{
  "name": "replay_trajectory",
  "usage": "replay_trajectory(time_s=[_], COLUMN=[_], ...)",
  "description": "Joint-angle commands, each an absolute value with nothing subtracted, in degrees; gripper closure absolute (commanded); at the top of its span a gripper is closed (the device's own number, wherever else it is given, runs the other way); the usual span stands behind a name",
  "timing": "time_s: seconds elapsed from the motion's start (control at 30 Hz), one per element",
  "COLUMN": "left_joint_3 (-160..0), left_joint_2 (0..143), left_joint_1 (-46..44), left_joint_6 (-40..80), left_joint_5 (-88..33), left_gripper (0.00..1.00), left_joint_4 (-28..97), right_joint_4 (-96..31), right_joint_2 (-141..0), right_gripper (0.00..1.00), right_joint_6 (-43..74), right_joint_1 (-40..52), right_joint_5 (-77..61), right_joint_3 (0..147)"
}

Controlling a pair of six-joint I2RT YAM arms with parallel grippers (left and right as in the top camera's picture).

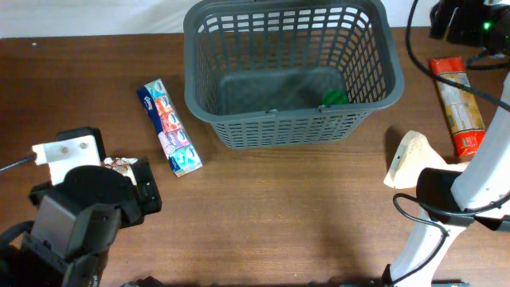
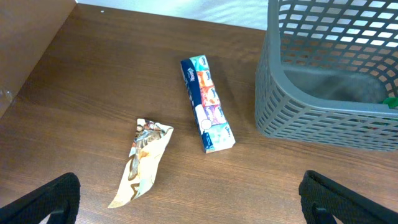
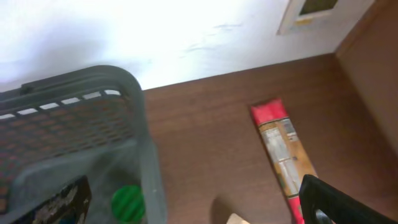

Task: Pack container
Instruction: 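Withdraw the right gripper toward the pasta package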

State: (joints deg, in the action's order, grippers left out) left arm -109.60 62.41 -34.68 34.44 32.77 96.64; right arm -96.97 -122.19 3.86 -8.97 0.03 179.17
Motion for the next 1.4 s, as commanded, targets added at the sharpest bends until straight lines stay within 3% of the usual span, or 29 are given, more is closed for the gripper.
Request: replay_trajectory(time_s=[0.0,0.07,0.13,0.5,0.7,0.9,1.37], left_joint_3=[-109.58,-109.58,-109.58,-109.58,-109.58,-109.58,-109.58], left_joint_2=[62.65,62.65,62.65,62.65,62.65,62.65,62.65], left_joint_1=[-34.44,-34.44,-34.44,-34.44,-34.44,-34.44,-34.44], left_joint_6=[33.56,33.56,33.56,33.56,33.56,33.56,33.56], left_joint_5=[32.73,32.73,32.73,32.73,32.71,32.73,32.71], left_gripper=[0.0,0.0,0.0,0.0,0.0,0.0,0.0], left_joint_4=[96.66,96.66,96.66,96.66,96.66,96.66,96.66], right_joint_4=[-97.34,-97.34,-97.34,-97.34,-96.79,-83.24,-76.62], right_joint_2=[-121.21,-120.6,-119.11,-108.92,-109.01,-109.06,-109.12], right_gripper=[0.01,0.01,0.01,0.01,0.01,0.01,0.01], right_joint_6=[15.64,26.33,32.32,63.9,71.77,67.79,75.75], right_joint_1=[-9.41,-9.47,-9.56,-15.86,-22.83,-25.54,-25.58], right_joint_5=[10.81,23.0,25.78,27.0,18.98,6.63,5.98], right_joint_3=[177.05,173.29,168.62,127.22,113.6,101.23,90.39])
